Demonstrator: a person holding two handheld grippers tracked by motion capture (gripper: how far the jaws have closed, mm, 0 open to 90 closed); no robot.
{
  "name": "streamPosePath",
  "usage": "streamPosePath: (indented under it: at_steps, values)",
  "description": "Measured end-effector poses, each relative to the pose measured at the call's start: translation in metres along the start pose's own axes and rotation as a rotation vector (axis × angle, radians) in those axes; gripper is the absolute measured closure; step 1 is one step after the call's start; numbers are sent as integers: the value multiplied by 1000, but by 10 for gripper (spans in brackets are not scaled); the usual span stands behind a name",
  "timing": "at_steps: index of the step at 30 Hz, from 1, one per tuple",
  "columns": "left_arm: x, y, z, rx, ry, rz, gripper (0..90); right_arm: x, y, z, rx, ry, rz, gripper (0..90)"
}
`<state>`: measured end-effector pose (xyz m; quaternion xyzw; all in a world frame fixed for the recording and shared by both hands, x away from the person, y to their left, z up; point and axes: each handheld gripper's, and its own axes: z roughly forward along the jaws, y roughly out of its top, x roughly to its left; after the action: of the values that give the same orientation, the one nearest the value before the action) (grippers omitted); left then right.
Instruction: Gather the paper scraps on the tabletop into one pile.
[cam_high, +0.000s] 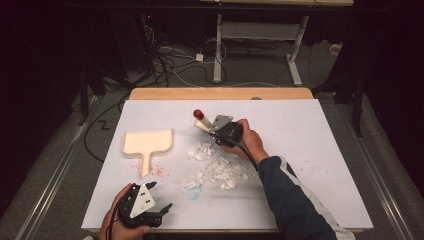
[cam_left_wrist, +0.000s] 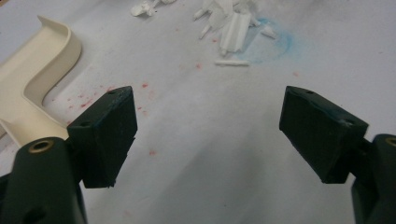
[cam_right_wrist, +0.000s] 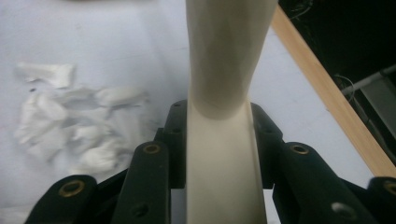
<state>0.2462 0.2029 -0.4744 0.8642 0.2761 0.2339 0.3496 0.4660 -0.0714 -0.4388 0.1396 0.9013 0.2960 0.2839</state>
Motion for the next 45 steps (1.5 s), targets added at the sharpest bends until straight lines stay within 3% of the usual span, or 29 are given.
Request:
streamPosePath:
  at_steps: [3, 7, 13, 17, 21, 27, 31, 36, 39, 43, 45]
  values:
    - [-1, 1, 0, -5, 0, 2, 180, 13, 4, 0, -19, 43, -62, 677]
    - [-2, 1, 0, 0, -2, 4, 180, 23, 4, -6, -65, 111, -88, 675]
    - [-3, 0, 1, 13, -6, 9, 180, 41, -14, -30, -118, 237, -225, 665]
    - [-4, 0, 1, 21, -4, 10, 180, 42, -24, -50, -159, 290, -243, 672]
    - [-4, 0, 2, 31, 0, 15, 181, 38, -30, -62, -182, 285, -222, 681]
    - [-4, 1, 3, 27, -2, 14, 180, 23, -28, -67, -196, 209, -179, 682]
    - [-3, 1, 4, 24, -5, 12, 180, 11, -20, -61, -206, 188, -123, 682]
    - [-2, 1, 3, 20, -9, 13, 180, 8, -8, -38, -190, 146, -87, 682]
    - [-1, 1, 4, 19, -11, 15, 180, 14, 0, -23, -170, 155, -95, 682]
    - [-1, 1, 3, 14, -12, 13, 180, 26, 6, -16, -178, 237, -114, 681]
    - [-1, 1, 2, 12, -9, 10, 180, 31, 6, -19, -174, 274, -156, 679]
